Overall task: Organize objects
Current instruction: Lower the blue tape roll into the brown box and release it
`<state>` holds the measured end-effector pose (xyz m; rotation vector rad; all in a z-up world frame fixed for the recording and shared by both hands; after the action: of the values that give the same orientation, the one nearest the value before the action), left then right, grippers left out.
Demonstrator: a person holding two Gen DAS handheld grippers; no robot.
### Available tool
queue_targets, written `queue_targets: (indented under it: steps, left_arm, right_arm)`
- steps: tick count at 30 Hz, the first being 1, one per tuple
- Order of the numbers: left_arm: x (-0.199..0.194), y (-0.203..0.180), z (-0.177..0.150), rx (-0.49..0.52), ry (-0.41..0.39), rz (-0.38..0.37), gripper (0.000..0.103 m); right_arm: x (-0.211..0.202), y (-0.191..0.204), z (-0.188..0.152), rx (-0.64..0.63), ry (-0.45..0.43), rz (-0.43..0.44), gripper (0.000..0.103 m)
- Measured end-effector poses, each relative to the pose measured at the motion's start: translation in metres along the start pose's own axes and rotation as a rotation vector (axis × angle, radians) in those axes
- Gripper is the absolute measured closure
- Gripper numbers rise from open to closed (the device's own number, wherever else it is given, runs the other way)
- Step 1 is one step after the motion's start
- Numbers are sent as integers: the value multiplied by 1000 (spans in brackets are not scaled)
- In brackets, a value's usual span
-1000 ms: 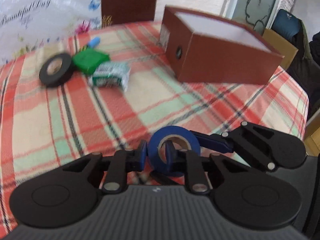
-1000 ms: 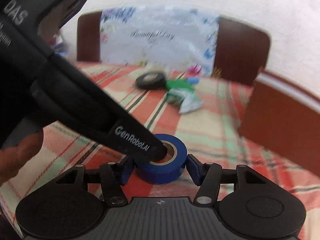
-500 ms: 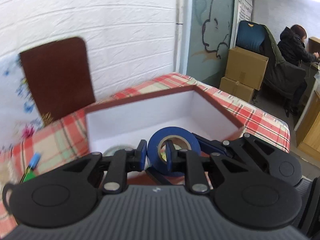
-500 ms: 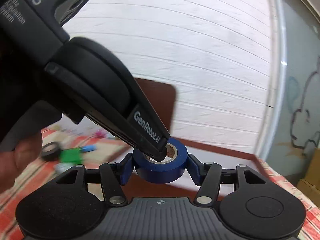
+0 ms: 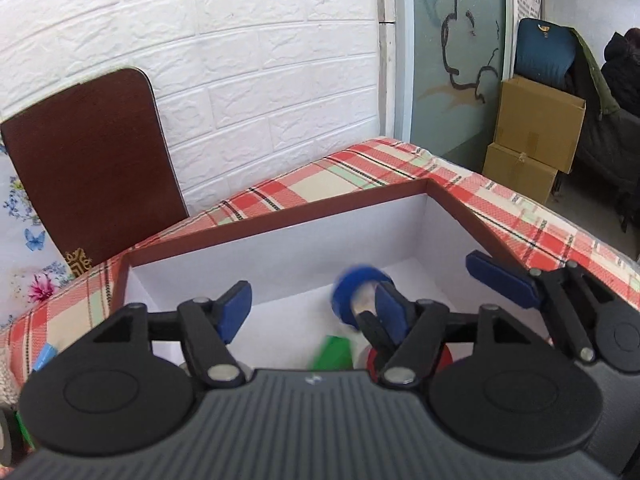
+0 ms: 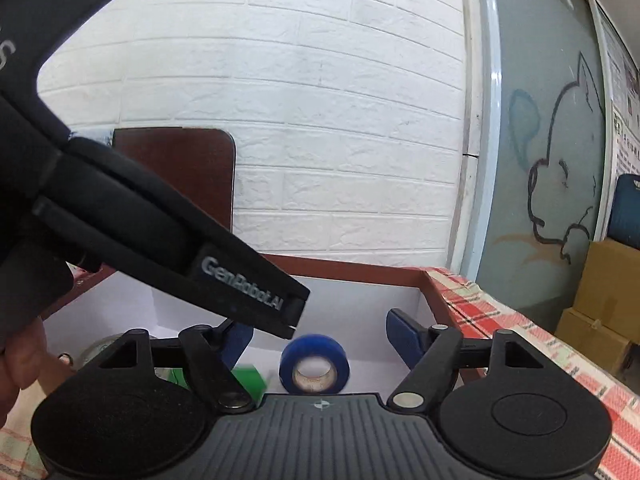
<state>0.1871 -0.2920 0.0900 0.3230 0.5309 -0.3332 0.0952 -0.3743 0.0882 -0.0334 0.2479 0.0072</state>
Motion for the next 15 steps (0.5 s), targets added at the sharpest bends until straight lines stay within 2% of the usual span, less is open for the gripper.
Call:
queue_targets:
  steps: [2, 4, 10, 15]
  left_arm:
    - [-13, -3, -5, 24, -30, 24, 32]
    - [-25, -4, -10, 46, -53, 32, 32]
    - [-52, 7, -25, 25, -27, 34, 32]
    - [-72, 21, -43, 19, -27, 60, 29]
  right_arm:
    - [-9, 7, -1, -12, -12, -13, 30]
    - [-21, 12, -2, -3, -27, -19, 24]
    - [-42, 26, -6, 68, -42, -3, 19]
    - [-45, 48, -17, 52, -19, 19, 18]
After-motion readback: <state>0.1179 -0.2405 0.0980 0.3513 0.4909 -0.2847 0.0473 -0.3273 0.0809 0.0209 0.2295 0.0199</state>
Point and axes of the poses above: each gripper's, at about its wrist camera, not at the fingertips, and x roughly the way its jaws point, y to its left, z to its top, the point moved 2 cm from there along x, roughly the way its jaws point, and after that the axes turned 11 degrees about z, right-handed, at the moved point
